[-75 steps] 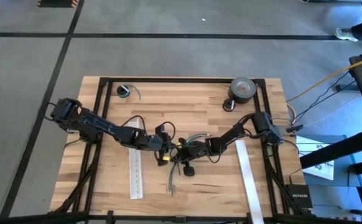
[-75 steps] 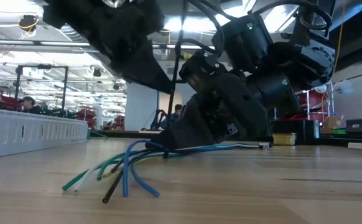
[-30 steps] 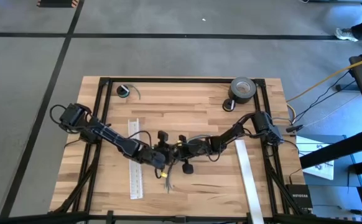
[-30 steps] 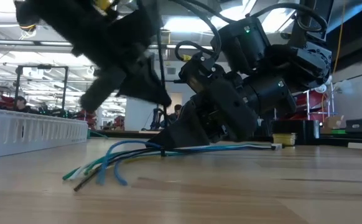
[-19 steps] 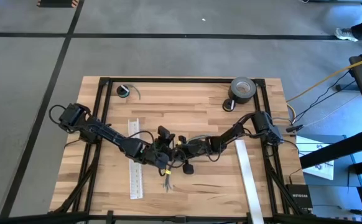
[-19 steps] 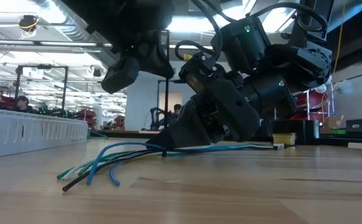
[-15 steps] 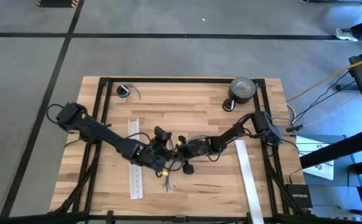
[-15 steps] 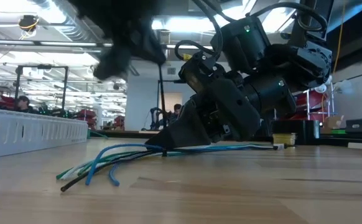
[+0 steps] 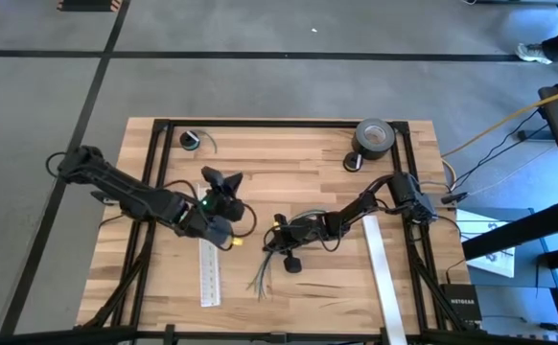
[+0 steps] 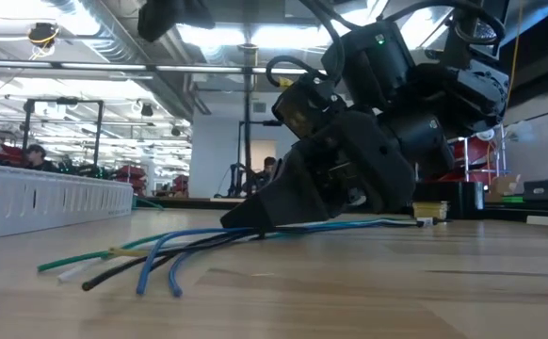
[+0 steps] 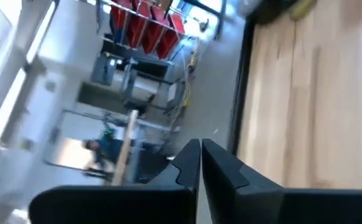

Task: Ziptie cables
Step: Wrap the colored cables with the black zip tie

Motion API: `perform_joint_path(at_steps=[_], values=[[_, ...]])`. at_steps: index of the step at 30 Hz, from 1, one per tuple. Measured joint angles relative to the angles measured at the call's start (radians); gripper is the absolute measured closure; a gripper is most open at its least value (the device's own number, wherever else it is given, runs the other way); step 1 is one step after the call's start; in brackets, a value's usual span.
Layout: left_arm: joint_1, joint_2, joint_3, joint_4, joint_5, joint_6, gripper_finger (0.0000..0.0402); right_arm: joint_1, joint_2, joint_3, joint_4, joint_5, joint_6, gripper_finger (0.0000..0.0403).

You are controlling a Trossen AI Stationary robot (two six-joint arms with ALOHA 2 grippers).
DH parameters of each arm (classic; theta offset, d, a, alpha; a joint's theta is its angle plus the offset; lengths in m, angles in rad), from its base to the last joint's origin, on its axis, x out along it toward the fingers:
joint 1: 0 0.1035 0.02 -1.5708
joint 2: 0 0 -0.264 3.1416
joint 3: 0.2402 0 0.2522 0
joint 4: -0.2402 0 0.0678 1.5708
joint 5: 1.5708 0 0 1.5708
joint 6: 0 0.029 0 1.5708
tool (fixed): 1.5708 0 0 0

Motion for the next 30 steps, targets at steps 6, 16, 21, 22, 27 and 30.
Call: perform_joint_path(at_steps=[6, 16, 21, 22, 27, 30], values=[[-0.015, -0.004, 0.0, -0.04, 0.12, -0.305, 0.0395, -0.003, -0.045, -0.004, -0.055, -0.009, 0.022, 0.0399], [-0.002, -0.009, 0.0, -0.177, 0.546, -0.795, 0.029, -0.003, -0.326, -0.005, -0.411, 0.03, 0.02, 0.0283], [-0.018, 0.02, 0.0, -0.17, 0.673, -0.915, 0.0262, -0.003, -0.556, -0.001, -0.834, 0.031, -0.007, 0.0233], [-0.023, 0.035, 0.0, -0.167, 0.68, -0.934, 0.026, -0.003, -0.592, -0.001, -0.915, 0.038, -0.008, 0.0228], [-0.05, 0.136, -0.001, -0.088, 0.711, -0.964, 0.0258, 0.015, -0.69, -0.025, -1.021, 0.08, -0.01, 0.0221], [-0.062, 0.21, -0.001, -0.049, 0.757, -0.959, 0.0262, 0.029, -0.662, -0.09, -0.875, 0.104, -0.059, 0.0221]])
